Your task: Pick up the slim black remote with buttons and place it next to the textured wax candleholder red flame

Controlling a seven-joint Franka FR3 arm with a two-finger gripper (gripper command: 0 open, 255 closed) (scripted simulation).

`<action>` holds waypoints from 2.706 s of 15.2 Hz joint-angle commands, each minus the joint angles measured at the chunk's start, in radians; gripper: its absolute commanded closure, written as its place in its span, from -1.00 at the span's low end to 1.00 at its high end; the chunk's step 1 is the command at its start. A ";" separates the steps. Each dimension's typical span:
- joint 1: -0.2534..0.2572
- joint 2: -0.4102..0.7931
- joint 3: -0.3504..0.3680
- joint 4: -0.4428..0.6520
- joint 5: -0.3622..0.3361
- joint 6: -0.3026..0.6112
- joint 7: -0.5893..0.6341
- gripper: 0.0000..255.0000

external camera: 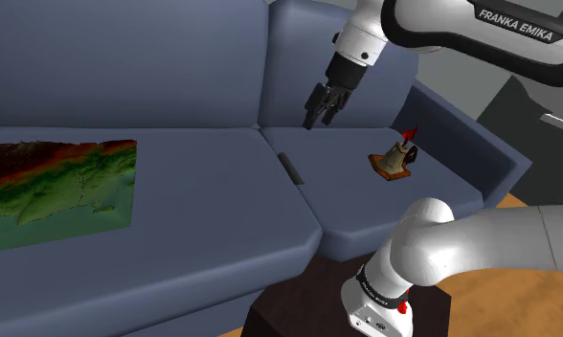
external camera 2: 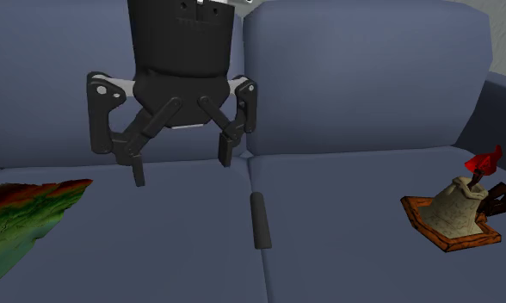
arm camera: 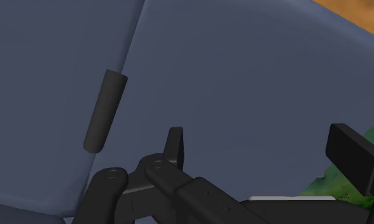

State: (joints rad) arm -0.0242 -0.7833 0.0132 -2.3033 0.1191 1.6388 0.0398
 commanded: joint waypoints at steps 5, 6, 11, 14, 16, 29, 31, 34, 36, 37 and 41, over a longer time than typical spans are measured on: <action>-0.038 0.065 -0.018 -0.057 -0.015 0.106 0.019 -1.00; -0.047 0.084 -0.023 -0.070 -0.018 0.133 0.024 -1.00; -0.094 0.189 -0.049 -0.118 -0.034 0.266 0.049 -1.00; -0.120 0.261 -0.066 -0.137 -0.042 0.345 0.064 -1.00; -0.137 0.312 -0.078 -0.146 -0.046 0.397 0.074 -1.00; -0.224 0.665 -0.162 -0.133 -0.037 0.689 0.115 -1.00; -0.222 0.684 -0.162 -0.143 -0.031 0.717 0.111 -1.00; -0.219 0.714 -0.161 -0.156 -0.020 0.760 0.104 -1.00; -0.217 0.731 -0.160 -0.162 -0.014 0.783 0.100 -1.00; -0.217 0.731 -0.160 -0.163 -0.014 0.783 0.100 -1.00; -0.217 0.731 -0.160 -0.162 -0.014 0.783 0.100 -1.00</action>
State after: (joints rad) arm -0.2417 -0.0525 -0.1470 -2.4657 0.1050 2.4212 0.1395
